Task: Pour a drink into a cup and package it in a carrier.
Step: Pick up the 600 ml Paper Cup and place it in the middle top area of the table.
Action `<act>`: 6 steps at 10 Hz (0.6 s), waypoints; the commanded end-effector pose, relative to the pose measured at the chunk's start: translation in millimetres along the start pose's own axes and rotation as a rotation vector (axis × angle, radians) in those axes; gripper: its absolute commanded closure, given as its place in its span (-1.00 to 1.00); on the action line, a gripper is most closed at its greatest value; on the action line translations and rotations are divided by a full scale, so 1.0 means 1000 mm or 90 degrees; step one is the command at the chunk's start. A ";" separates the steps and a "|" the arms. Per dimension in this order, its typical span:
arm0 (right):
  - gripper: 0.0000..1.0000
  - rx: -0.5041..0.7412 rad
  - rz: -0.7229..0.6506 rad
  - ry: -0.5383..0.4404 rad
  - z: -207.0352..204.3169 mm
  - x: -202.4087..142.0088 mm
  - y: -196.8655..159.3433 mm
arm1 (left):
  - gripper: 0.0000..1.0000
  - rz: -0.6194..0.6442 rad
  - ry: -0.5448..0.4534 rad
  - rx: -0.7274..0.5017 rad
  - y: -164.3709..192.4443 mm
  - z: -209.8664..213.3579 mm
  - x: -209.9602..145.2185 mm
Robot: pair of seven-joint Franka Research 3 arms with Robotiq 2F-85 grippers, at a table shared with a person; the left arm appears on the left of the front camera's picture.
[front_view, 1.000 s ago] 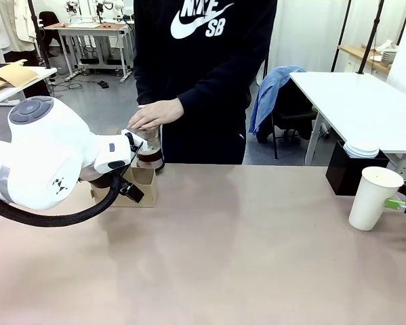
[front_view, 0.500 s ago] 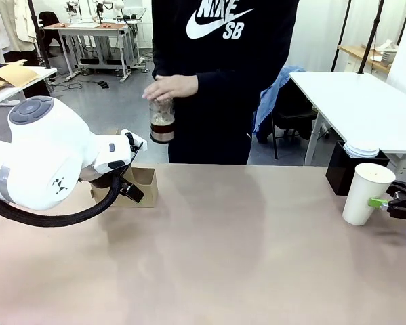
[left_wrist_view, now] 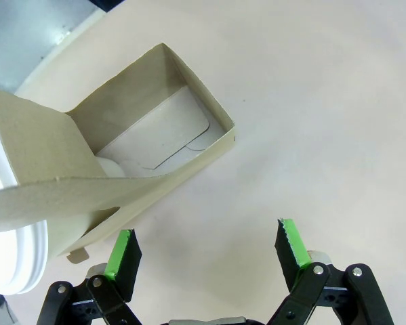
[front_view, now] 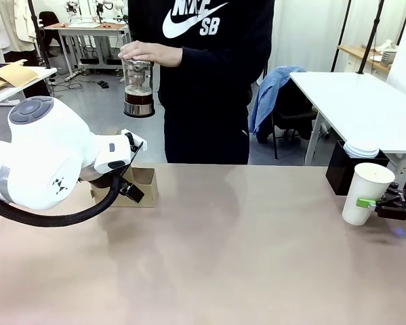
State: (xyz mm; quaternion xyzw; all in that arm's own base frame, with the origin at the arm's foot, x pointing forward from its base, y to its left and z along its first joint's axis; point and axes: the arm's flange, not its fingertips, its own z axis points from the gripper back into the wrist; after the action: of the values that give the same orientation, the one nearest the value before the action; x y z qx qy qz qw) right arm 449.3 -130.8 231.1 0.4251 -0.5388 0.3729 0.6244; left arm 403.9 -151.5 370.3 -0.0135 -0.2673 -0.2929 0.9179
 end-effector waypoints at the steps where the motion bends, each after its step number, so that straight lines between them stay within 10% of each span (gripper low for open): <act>1: -1.00 -0.013 0.020 -0.001 -0.009 -0.001 -0.004 | -1.00 0.000 0.000 0.000 0.000 0.000 0.000; 2: -0.60 0.006 -0.008 -0.004 -0.006 -0.001 -0.008 | -1.00 0.000 0.000 0.000 0.000 0.000 0.000; 6: -0.60 0.004 -0.001 0.000 -0.004 -0.001 -0.001 | -1.00 0.000 0.000 0.000 0.000 0.000 0.000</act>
State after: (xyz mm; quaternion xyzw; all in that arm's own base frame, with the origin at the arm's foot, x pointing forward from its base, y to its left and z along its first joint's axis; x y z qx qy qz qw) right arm 451.4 -130.0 228.2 0.4339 -0.5345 0.3691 0.6243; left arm 403.9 -151.5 370.3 -0.0135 -0.2673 -0.2928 0.9179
